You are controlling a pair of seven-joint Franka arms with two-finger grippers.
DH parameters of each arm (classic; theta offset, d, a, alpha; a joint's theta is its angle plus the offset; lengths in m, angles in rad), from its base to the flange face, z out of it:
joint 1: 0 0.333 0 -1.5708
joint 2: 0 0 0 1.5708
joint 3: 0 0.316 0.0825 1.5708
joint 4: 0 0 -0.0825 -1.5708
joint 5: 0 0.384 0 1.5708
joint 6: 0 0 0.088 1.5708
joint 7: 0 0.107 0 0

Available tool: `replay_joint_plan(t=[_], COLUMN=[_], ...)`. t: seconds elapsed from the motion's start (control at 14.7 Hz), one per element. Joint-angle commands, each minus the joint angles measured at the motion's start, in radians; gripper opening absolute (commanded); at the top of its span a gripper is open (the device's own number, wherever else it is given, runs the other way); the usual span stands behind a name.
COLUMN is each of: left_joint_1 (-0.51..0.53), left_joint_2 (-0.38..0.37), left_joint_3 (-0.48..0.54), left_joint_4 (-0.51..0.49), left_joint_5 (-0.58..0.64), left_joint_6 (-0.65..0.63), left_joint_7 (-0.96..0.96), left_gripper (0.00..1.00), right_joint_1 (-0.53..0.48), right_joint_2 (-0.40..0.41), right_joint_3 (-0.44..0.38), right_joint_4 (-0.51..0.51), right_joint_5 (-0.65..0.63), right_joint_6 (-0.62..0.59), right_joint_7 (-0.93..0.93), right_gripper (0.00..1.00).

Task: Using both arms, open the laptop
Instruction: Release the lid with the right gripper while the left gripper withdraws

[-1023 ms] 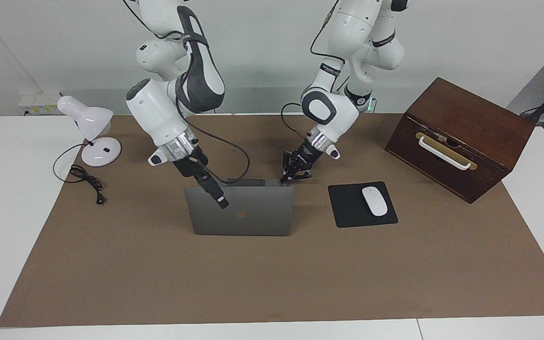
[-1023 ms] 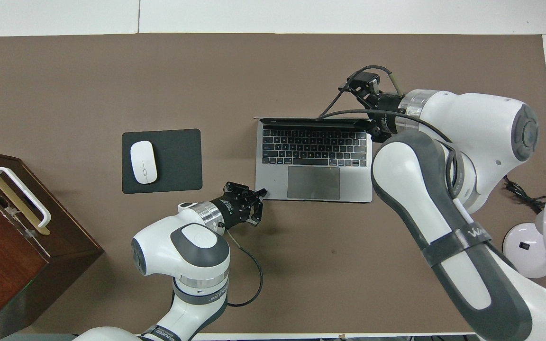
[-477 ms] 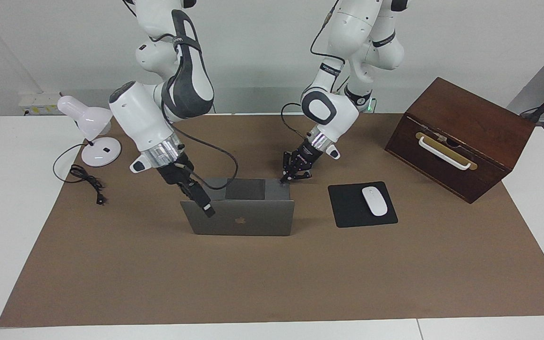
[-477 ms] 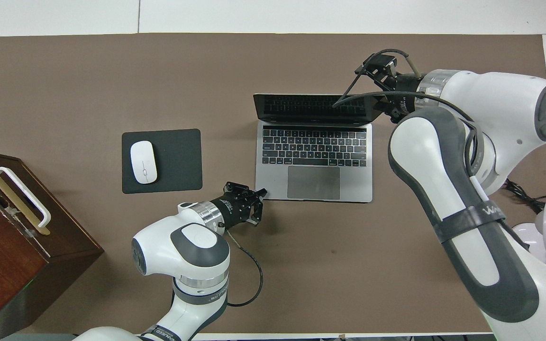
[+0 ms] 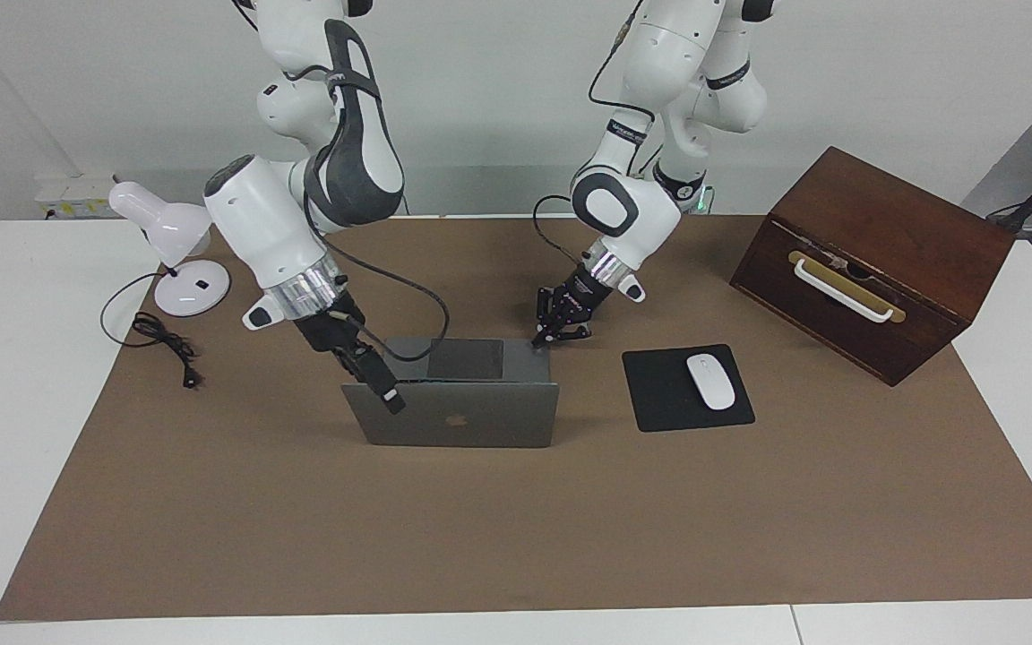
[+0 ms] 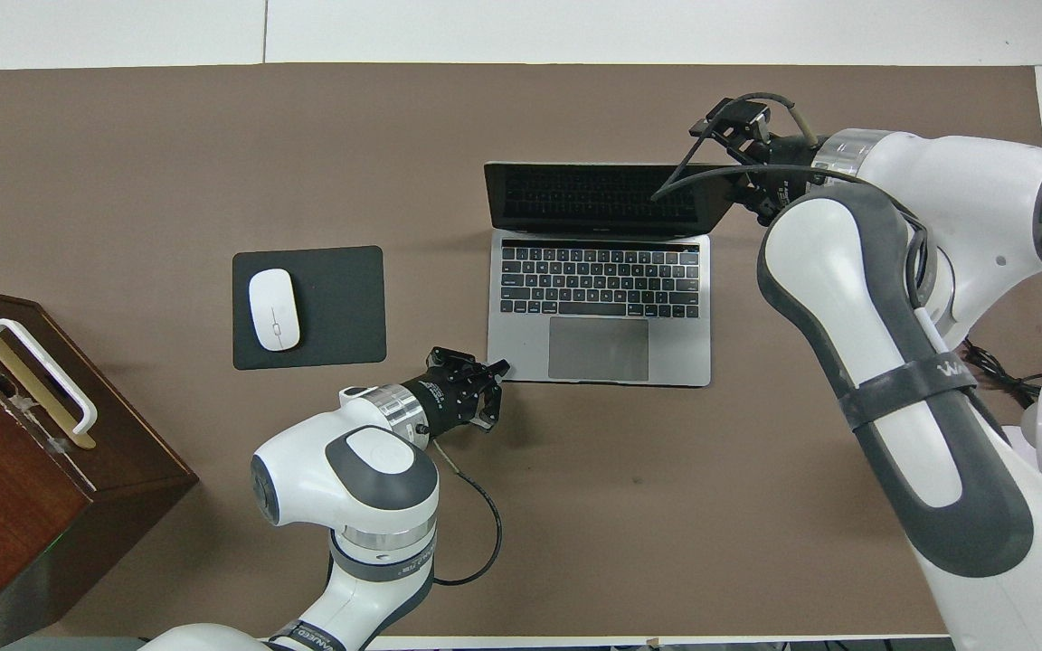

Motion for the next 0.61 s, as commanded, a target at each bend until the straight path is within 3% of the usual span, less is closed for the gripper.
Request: replay_joint_plan(t=[0.0,0.55], left_joint_1=[-0.004,-0.004], left_joint_2=[0.043,0.043], left_joint_3=[0.009,0.009], left_joint_4=[0.022,0.022], left_joint_5=[-0.025,-0.025], left_joint_6=[0.019,0.019], left_joint_7=[0.031,0.031], left_gripper=[0.00,0.00], right_joint_1=[-0.021,-0.001], right_joint_2=[0.033,0.032], right_joint_3=[0.001,0.007], right_joint_4=[0.047,0.043], right_joint_5=[0.032,0.051], right_joint_6=[-0.015,-0.052], right_joint_7=[-0.045,-0.034], right_gripper=[1.00,1.00])
